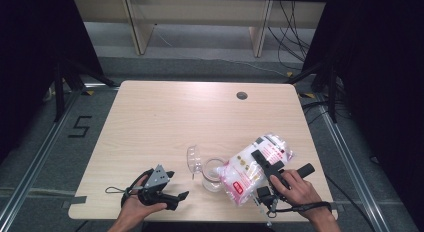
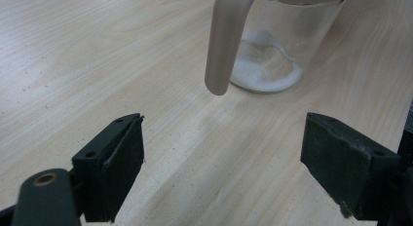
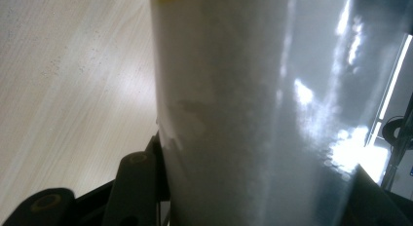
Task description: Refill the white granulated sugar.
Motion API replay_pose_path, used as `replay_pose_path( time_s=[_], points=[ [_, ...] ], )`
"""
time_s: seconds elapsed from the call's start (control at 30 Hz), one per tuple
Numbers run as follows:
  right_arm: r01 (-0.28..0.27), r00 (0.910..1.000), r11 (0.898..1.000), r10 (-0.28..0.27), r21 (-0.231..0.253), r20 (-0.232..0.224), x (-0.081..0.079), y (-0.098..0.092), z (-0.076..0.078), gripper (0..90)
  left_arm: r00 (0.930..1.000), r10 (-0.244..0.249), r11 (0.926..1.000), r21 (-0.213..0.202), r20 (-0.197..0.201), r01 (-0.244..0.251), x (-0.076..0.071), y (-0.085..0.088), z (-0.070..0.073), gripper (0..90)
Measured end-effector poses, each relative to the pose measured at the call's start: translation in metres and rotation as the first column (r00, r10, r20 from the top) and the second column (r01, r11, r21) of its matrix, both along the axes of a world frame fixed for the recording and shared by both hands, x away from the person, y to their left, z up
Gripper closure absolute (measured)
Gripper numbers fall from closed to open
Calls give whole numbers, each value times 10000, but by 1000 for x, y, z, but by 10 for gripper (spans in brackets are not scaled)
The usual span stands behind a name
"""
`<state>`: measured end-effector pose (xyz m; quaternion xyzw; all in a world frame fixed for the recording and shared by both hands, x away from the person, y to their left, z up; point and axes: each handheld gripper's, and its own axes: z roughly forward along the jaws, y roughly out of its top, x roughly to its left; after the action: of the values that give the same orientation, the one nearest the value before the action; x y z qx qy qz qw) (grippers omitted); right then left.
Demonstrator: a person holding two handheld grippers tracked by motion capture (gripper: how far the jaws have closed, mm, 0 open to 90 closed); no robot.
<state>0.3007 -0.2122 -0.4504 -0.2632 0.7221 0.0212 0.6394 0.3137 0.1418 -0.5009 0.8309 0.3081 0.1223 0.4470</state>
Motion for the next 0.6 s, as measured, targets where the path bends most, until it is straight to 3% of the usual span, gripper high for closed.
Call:
replay_pose_path(
  time_s=[0.03, 0.1, 0.2, 0.33, 0.6],
  points=[
    [-188, 9998, 9997, 189, -183, 70, 1, 1, 1, 540, 9999, 93, 9999, -89, -65, -93, 0, -1, 0, 156],
    [37, 10000, 9999, -37, -96, -21, 0, 1, 1, 540, 9999, 114, 9998, -164, -50, -115, 0, -1, 0, 156],
    [-156, 9998, 9996, 159, -252, 108, 0, 2, 3, 540, 10000, 51, 10000, -73, 1, -51, 0, 0, -1, 157],
    [-123, 9999, 9997, 124, -198, 77, 0, 1, 3, 541, 10000, 8, 10000, 54, -46, -8, 0, 0, 1, 157],
    [-203, 9996, 9996, 208, -210, 197, 0, 2, 4, 541, 9999, 102, 9999, -90, -64, -102, 0, -1, 0, 157]
  ],
)
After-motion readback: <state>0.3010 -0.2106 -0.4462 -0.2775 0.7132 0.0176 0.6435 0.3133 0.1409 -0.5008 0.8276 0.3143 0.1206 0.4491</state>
